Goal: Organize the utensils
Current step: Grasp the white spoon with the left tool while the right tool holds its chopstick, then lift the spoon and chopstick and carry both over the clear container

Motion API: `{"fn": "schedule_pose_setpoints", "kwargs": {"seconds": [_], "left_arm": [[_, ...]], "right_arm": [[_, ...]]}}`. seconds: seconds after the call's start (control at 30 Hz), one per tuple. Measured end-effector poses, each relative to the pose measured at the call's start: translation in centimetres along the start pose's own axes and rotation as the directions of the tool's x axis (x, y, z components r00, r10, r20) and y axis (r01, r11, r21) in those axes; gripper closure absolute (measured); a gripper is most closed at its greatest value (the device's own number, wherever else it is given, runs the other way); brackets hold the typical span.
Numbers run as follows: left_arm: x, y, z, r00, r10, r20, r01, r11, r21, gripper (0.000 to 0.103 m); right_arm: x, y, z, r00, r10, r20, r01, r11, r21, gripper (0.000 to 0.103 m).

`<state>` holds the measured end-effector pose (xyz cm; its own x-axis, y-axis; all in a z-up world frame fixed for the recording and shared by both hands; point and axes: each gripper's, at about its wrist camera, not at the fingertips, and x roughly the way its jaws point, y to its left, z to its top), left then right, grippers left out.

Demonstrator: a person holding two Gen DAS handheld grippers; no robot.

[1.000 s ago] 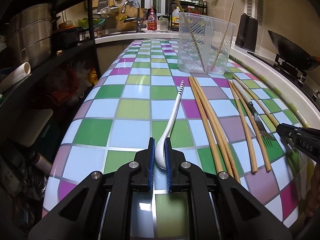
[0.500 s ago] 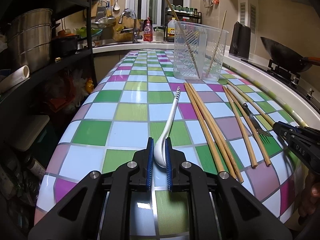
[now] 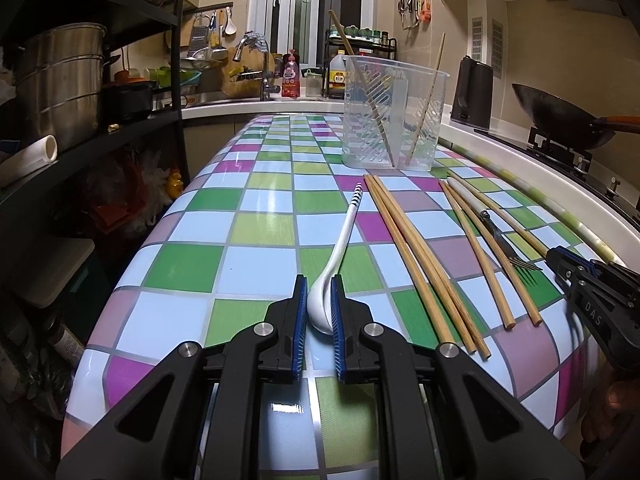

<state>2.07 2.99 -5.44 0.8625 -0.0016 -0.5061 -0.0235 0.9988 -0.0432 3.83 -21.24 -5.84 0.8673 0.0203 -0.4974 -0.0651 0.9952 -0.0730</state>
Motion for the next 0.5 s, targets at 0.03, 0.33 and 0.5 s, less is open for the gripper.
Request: {"fn": "schedule_pose_setpoints", "kwargs": {"seconds": [0.03, 0.33, 0.5], "left_arm": [[0.01, 0.01, -0.03, 1.0, -0.001, -0.003, 0.001, 1.0, -0.001, 0.083], [-0.2, 0.2, -0.39, 1.0, 0.008, 0.005, -0.008, 1.0, -0.008, 0.08], [-0.16, 0.36, -0.41, 1.0, 0.007, 0.008, -0.007, 1.0, -0.019, 0.08]], "right_arm": [[-0.13, 0.02, -0.17, 1.0, -0.005, 0.007, 0.005, 1.0, -0.003, 0.095], [-0.81, -0.08, -0.76, 0.999, -0.024, 0.03, 0.024, 1.0, -0.005, 0.096], [-0.94, -0.21, -0.93, 0.999, -0.018, 0.034, 0.018, 1.0, -0.003, 0.098]]}}
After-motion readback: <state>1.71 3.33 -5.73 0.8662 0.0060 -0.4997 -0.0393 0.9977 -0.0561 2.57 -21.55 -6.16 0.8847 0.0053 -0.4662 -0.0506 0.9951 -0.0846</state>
